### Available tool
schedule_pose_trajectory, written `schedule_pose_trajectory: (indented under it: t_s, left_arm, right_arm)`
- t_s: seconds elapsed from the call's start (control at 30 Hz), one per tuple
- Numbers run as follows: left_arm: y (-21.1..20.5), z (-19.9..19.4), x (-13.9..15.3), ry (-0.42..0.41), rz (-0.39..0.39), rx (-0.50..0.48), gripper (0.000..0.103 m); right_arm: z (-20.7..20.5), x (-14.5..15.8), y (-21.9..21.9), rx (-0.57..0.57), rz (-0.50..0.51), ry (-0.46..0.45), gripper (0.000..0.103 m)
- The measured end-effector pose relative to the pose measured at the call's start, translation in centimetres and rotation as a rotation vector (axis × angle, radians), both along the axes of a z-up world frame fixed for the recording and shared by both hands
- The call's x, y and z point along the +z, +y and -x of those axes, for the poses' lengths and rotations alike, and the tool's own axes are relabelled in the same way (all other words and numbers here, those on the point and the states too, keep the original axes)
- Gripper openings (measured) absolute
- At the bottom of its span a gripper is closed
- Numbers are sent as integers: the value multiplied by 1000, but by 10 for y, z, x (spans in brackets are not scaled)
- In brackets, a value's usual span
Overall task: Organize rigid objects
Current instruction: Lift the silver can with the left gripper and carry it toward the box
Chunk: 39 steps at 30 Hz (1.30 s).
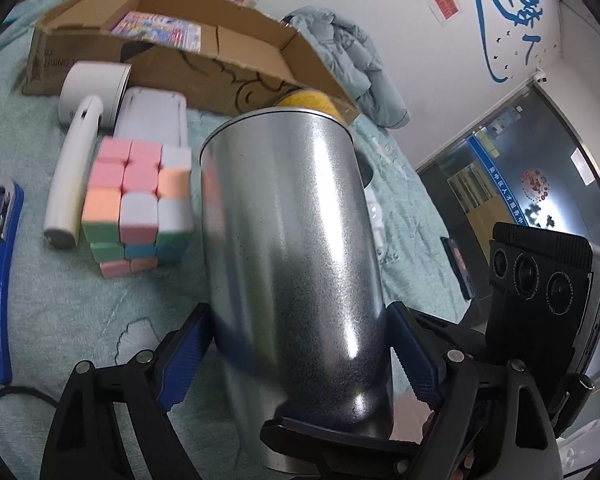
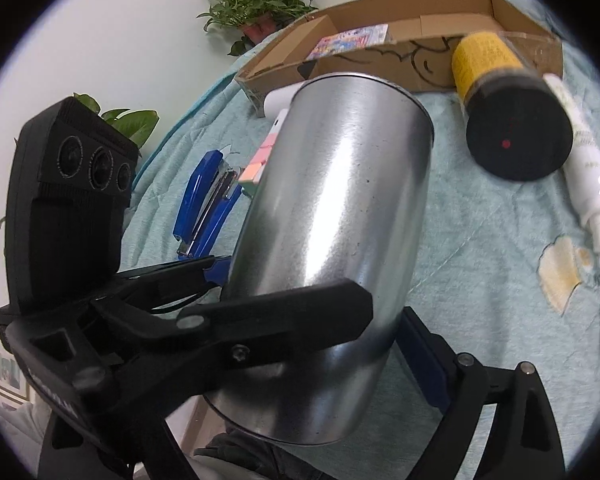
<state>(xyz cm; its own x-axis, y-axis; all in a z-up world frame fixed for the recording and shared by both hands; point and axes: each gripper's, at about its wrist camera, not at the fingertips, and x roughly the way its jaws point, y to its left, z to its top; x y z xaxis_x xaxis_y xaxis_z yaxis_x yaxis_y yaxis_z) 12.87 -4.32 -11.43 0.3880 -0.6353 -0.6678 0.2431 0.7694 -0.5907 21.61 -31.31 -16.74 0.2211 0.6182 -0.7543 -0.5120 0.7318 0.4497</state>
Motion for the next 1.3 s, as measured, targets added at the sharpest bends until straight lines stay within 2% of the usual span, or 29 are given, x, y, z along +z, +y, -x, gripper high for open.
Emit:
schedule_pose_trajectory:
  t_s: [0.37, 0.67, 1.0, 1.3]
  left_arm:
    - [5, -27, 73, -188, -19, 17, 84]
    - [11, -68, 124, -278, -28, 14, 84]
    - [13, -122, 158, -295, -17, 6, 84]
    - [4, -175, 157, -273, -33, 1, 84]
  right_arm:
    - [-30, 60, 10, 12, 17, -219, 88]
    - [-65, 93, 22, -20, 24, -338, 87]
    - [-103, 115, 31, -56, 34, -383, 86]
    - [-137, 115, 33, -64, 36, -369, 86]
